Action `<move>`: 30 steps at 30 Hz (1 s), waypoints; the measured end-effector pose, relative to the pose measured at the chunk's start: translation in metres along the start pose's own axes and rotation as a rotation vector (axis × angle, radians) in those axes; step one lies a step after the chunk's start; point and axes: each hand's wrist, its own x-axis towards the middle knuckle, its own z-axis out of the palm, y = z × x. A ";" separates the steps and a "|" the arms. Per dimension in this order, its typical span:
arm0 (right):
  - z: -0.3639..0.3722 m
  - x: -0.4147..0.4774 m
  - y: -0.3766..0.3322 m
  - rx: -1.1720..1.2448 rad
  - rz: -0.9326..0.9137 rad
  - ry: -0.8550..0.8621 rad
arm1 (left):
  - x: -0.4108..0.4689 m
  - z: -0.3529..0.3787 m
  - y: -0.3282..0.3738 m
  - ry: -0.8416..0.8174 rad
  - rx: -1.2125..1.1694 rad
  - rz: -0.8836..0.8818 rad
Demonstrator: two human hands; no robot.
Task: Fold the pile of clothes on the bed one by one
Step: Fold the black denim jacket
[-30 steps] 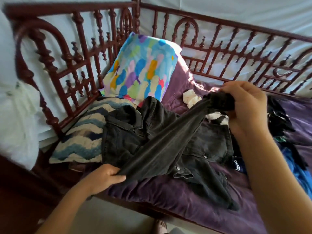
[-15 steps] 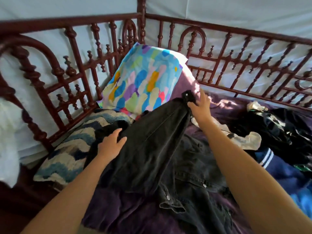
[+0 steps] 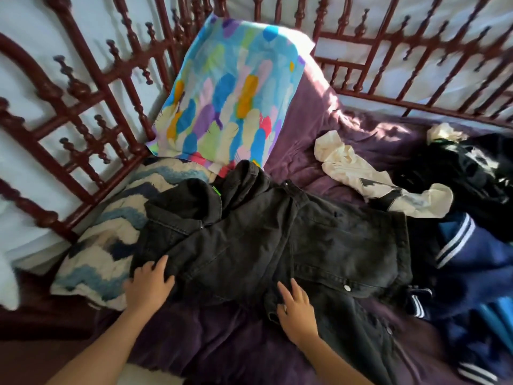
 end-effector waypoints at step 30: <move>-0.015 0.054 -0.145 -0.226 -0.158 -0.287 | 0.024 -0.004 -0.071 -0.046 -0.943 -0.141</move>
